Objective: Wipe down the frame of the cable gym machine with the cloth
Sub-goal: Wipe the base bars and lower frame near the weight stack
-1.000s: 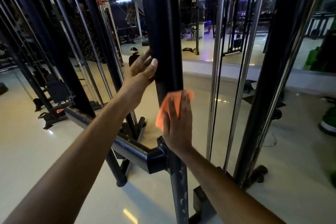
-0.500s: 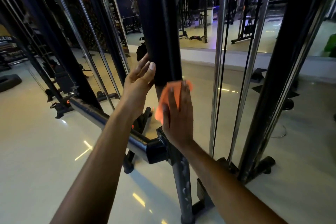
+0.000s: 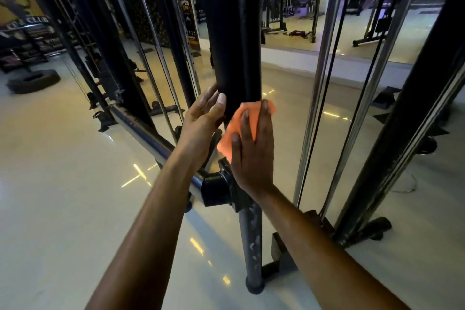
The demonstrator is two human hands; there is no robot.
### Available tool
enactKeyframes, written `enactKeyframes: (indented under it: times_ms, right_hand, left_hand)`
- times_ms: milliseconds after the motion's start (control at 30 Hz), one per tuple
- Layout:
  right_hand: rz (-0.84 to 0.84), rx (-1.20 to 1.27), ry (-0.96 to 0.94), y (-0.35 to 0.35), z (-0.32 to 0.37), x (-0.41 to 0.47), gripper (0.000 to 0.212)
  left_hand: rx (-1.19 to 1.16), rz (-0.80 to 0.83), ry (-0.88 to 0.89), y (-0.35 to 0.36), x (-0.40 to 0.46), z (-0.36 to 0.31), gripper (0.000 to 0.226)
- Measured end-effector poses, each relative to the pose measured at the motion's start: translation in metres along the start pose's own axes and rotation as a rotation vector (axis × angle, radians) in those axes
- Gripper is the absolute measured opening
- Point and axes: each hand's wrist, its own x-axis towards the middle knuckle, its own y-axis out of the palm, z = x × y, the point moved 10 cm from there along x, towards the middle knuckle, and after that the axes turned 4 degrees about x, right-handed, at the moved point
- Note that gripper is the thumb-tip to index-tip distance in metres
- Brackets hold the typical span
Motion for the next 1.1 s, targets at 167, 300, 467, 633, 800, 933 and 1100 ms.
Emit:
enactKeyframes:
  times_ms: [167,300,467,633,800,933,1100]
  right_hand:
    - [0.175,0.026,0.102,0.025,-0.038,-0.081,0.060]
    - [0.102,0.116,0.065,0.010,-0.020,-0.031,0.062]
    - [0.074,0.138,0.002,0.000,-0.014,0.013,0.067]
    - [0.244,0.087,-0.051,0.013,-0.043,-0.061,0.060]
    - [0.266,0.134,-0.072,0.010,-0.042,-0.057,0.061]
    - [0.160,0.205,-0.059,-0.002,-0.028,-0.012,0.065]
    - [0.235,0.160,-0.076,0.017,-0.046,-0.055,0.063]
  left_hand:
    - [0.012,-0.086,-0.010,0.004,-0.011,0.012,0.050]
    - [-0.001,-0.128,-0.027,0.009,-0.018,0.017,0.058]
    - [0.034,-0.153,-0.019,0.009,-0.017,0.019,0.062]
    - [0.089,-0.153,0.006,0.013,-0.021,0.023,0.059]
    - [0.162,-0.184,-0.019,0.010,-0.032,0.033,0.057]
    - [0.186,-0.193,-0.028,0.009,-0.042,0.043,0.061]
    - [0.258,-0.194,-0.027,0.017,-0.054,0.055,0.060]
